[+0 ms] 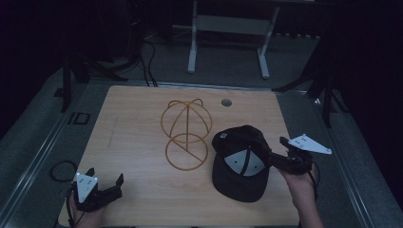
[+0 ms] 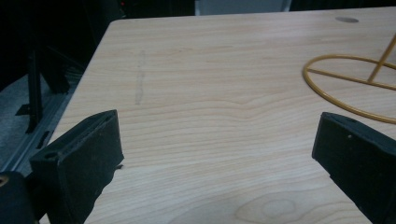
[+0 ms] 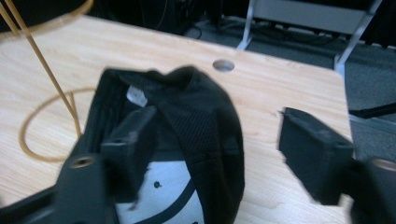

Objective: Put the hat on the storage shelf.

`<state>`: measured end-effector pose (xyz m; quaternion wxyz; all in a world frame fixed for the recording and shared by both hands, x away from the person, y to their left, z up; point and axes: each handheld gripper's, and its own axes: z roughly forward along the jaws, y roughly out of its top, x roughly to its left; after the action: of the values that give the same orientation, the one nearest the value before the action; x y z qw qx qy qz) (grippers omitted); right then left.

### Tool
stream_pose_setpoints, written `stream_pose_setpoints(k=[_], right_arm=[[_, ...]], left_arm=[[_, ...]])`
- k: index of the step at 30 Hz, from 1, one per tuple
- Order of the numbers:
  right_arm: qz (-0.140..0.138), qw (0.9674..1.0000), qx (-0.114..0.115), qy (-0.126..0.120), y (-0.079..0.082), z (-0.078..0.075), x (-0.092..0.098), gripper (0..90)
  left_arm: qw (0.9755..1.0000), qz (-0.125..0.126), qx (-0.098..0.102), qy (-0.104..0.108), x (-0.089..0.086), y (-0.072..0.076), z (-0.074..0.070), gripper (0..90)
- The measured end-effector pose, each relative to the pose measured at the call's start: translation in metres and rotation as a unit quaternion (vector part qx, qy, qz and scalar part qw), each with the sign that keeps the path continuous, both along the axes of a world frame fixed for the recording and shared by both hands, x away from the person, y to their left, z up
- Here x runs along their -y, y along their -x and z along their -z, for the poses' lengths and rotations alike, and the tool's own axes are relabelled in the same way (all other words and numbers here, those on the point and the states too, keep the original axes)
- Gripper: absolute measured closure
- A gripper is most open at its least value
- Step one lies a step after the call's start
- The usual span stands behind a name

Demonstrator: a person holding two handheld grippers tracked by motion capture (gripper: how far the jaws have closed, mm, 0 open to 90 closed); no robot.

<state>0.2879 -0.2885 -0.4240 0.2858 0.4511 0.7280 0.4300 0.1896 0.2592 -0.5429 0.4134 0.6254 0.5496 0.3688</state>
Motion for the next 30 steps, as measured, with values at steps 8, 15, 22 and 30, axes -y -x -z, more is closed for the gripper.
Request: stream_pose_setpoints(k=[8, 15, 22, 30], right_arm=[[0.017, 0.9983, -0.040, 0.040, -0.019, 0.030, -0.012, 38.6], [0.058, 0.9958, -0.051, 0.050, -0.023, 0.046, -0.013, 63.8], [0.065, 0.9941, -0.054, 0.068, -0.023, 0.050, -0.013, 87.7], [0.062, 0.9968, -0.039, 0.030, -0.017, 0.039, -0.014, 88.2]], left_arm=[[0.9999, 0.011, 0.003, 0.002, 0.005, 0.002, -0.001, 4.3], [0.9999, 0.013, 0.005, 0.008, 0.005, 0.002, -0.001, 4.4], [0.9998, 0.019, -0.003, 0.010, 0.006, 0.001, 0.000, 4.4], [0.9996, 0.025, -0.007, 0.011, 0.007, 0.001, 0.000, 4.4]])
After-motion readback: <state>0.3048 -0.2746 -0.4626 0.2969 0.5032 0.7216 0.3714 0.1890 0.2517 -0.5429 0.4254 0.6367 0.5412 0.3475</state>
